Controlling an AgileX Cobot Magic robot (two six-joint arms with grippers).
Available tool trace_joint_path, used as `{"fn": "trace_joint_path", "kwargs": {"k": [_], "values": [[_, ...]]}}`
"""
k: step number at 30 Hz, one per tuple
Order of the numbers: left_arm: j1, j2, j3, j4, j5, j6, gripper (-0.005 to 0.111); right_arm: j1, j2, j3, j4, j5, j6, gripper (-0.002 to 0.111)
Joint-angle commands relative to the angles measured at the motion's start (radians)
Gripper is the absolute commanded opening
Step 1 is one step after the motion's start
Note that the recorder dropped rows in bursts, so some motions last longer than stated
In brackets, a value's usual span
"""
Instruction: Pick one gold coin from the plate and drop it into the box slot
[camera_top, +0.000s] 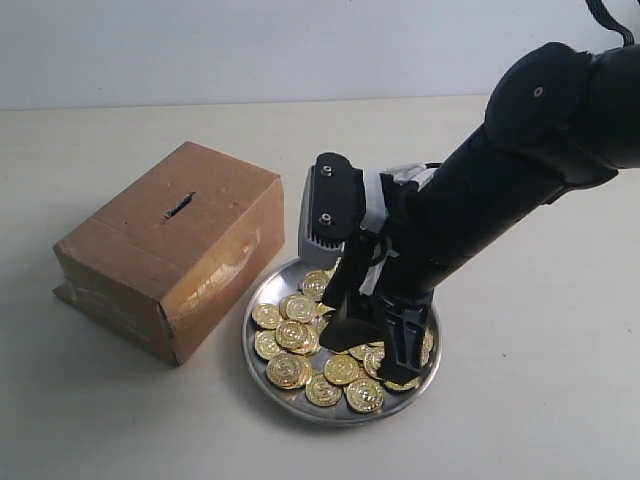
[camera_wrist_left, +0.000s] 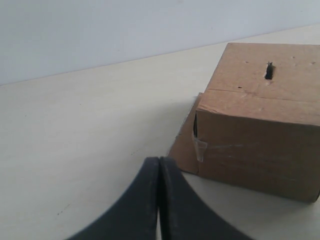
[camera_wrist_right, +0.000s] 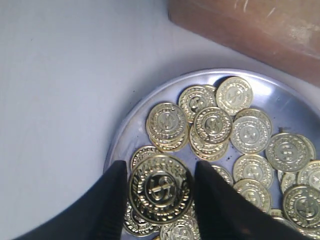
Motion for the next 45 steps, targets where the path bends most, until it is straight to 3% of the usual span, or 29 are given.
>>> {"fn": "trace_joint_path", "kwargs": {"k": [1,16,19,26,27,36,41,45], "values": [[-0.005,-0.005,0.003,-0.001,-0.01,-0.003,0.001,0.002,-0.013,0.005,-0.022,0.004,-0.012,0.021],[-0.005,-0.005,0.003,-0.001,-0.012,-0.003,0.001,0.002,-0.013,0.005,0.01,0.002,-0.012,0.021],[-0.005,-0.005,0.003,-0.024,-0.069,-0.013,0.001,0.002,-0.013,0.005,0.01,0.002,-0.012,0.021],[-0.005,-0.005,0.003,-0.64,-0.22,-0.115,0.001,0.002,-0.013,0.005,0.01,0.002,-0.012,0.021],[-0.005,-0.005,0.003,-0.801,-0.247,-0.108,0.001,0.002,-0.013,0.005,0.01,0.002,-0.012,0.021],[-0.005,0.029,0.003,-0.918,-0.133,-0.071,0.001,0.002,-0.013,0.005,0.01,-0.015,-0.012,0.021],[-0.005,0.146,-0.045,-1.169,-0.023,0.219,0.01,0.002,-0.013,0.005,0.01,-0.067,-0.012,0.021],[-0.005,0.277,-0.097,-1.476,0.108,0.521,0.025,0.002,-0.013,0.005,0.01,-0.076,-0.012,0.021]]}}
